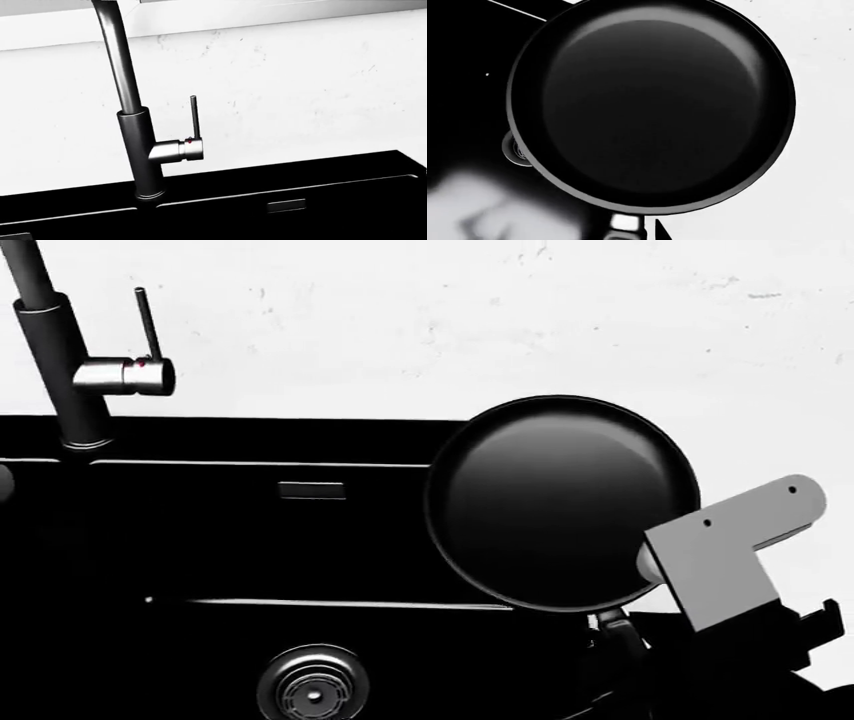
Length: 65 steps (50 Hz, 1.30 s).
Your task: Pick the pan and sponge and place them into the sink. Then turn on the water.
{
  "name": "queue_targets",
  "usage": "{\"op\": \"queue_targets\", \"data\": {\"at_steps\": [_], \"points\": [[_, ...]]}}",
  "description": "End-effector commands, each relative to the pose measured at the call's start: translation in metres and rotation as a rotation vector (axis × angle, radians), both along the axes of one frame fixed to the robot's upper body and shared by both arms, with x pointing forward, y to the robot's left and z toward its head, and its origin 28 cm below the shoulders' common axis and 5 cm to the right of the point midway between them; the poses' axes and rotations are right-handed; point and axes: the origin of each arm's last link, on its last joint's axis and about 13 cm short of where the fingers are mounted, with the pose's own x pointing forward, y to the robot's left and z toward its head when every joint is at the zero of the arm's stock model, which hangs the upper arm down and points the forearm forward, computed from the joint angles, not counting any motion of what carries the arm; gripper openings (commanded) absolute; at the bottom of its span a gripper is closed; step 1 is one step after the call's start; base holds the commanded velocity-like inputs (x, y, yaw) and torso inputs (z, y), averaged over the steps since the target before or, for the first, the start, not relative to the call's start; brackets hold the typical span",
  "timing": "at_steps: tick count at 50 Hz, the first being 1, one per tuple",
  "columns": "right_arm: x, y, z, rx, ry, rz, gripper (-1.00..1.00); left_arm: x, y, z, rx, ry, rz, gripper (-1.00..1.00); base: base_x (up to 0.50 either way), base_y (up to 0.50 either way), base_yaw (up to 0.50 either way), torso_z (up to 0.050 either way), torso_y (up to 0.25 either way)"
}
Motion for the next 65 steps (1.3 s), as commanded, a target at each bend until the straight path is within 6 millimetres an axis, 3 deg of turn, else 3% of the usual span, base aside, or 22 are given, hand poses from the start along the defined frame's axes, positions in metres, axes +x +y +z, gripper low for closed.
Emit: {"op": "queue_targets", "data": {"at_steps": [1, 2, 26, 65], "points": [[0.002, -0.002, 0.008, -0.006, -0.053, -0.009, -1.0, 0.002, -0.004, -0.001, -0.002, 0.002, 0.0, 1.0, 0.0, 0.5, 0.0, 0.0, 0.0], [0.002, -0.002, 0.008, -0.006, -0.054, -0.009, -1.0, -0.001, 0.003, 0.0, -0.003, 0.002, -0.001, 1.0, 0.0, 0.5, 0.0, 0.0, 0.01], [0.002, -0.001, 0.004, 0.004, -0.047, -0.009, -1.0, -0.002, 0.005, 0.0, -0.004, 0.005, 0.0, 1.0, 0.0, 0.5, 0.0, 0.0, 0.001], [0.002, 0.0, -0.007, 0.017, -0.032, -0.005, -1.0, -0.001, 0.001, -0.002, -0.003, 0.006, -0.003, 1.0, 0.0, 0.5, 0.0, 0.001, 0.002]]}}
